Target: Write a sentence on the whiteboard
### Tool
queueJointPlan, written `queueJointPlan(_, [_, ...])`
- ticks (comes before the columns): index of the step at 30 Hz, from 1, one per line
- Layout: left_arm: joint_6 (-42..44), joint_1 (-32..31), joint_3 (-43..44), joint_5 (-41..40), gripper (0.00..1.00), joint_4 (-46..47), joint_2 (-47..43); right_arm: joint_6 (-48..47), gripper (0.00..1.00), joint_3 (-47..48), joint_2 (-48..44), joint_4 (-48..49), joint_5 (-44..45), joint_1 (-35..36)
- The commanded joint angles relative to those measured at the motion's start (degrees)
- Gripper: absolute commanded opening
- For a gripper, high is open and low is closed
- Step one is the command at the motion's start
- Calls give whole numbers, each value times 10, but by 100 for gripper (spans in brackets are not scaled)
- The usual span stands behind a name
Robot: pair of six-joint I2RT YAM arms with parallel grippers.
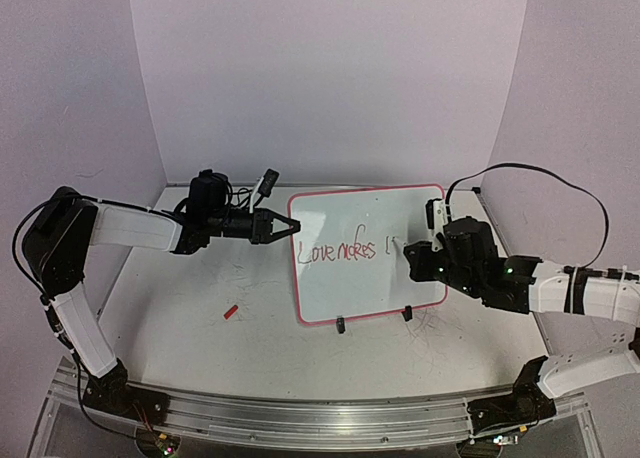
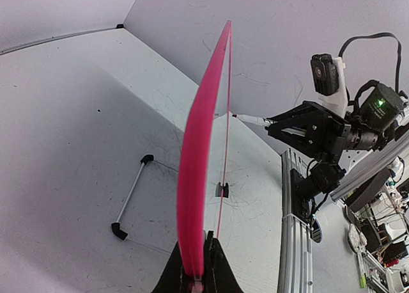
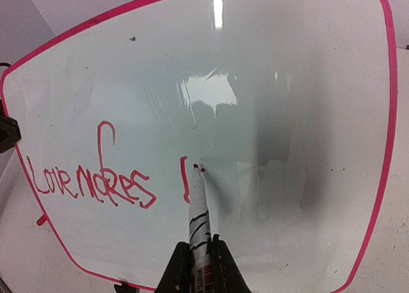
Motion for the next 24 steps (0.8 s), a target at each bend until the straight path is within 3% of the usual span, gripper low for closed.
queueJointPlan(1, [42, 0, 3, -56, 0, -44, 2, 1, 0, 0, -1, 9, -8, -3])
queueJointPlan(24, [44, 0, 6, -55, 0, -46, 7, 17, 0, 7, 34, -5, 14, -3])
